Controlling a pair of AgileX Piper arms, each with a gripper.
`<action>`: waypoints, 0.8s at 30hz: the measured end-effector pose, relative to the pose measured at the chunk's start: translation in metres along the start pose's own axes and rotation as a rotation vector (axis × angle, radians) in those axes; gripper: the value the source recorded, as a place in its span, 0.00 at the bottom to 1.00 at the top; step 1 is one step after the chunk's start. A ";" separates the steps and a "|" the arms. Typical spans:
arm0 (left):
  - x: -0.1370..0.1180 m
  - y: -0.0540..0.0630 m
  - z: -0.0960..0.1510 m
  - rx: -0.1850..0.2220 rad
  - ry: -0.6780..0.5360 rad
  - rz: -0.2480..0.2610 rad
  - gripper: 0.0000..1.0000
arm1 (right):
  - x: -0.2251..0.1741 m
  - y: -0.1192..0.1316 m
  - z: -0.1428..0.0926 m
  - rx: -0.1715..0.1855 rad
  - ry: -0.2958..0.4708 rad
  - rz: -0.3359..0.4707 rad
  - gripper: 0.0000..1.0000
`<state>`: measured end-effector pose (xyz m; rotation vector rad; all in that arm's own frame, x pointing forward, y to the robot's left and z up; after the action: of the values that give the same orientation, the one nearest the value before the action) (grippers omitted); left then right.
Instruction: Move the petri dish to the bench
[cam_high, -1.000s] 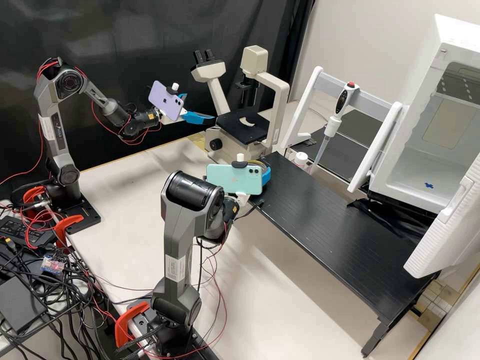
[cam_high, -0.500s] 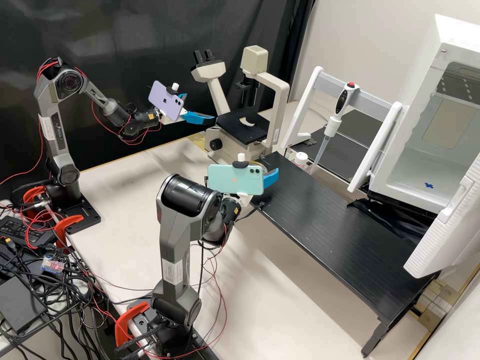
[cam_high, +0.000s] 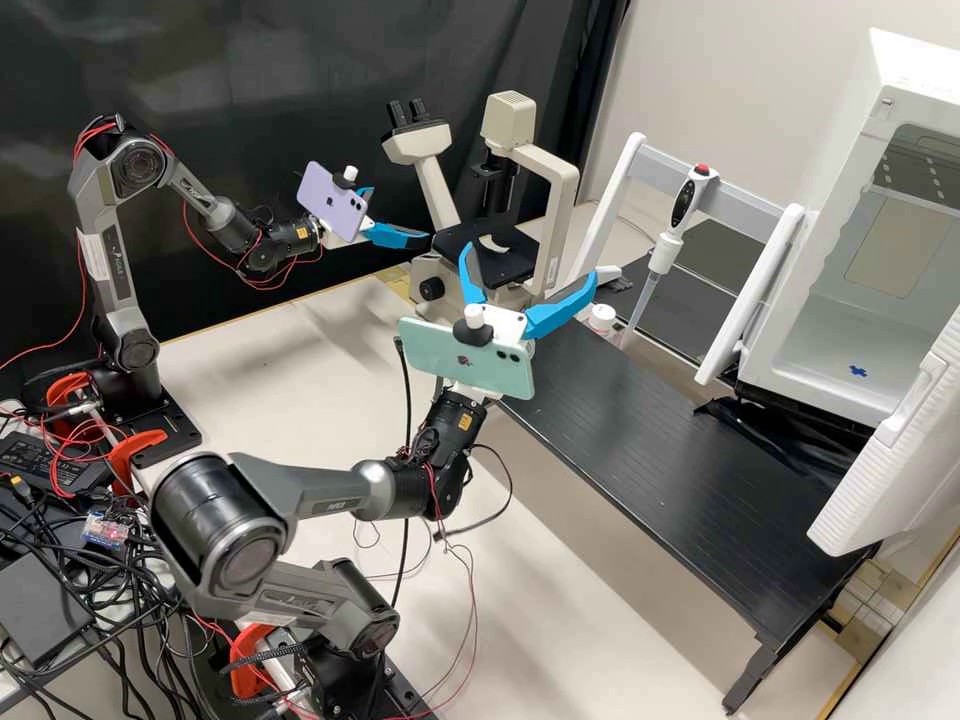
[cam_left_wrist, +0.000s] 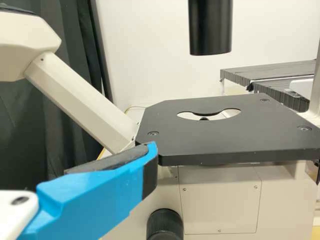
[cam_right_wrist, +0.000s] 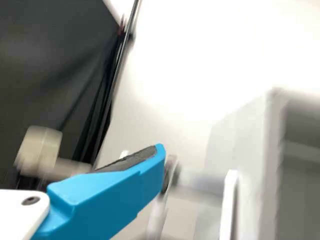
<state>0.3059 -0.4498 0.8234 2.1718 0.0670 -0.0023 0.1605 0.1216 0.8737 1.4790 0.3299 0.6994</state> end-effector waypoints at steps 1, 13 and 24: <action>0.000 0.000 0.000 0.000 0.000 0.000 1.00 | 0.000 0.002 0.001 0.008 -0.010 0.027 1.00; 0.000 0.000 0.000 0.000 0.000 0.000 1.00 | -0.001 0.010 0.032 0.058 -0.206 0.159 1.00; 0.000 0.000 0.000 0.000 0.000 0.000 1.00 | 0.002 0.002 0.046 0.069 -0.257 0.127 1.00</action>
<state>0.3059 -0.4498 0.8234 2.1718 0.0670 -0.0023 0.1892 0.0865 0.8807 1.6452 0.0634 0.5938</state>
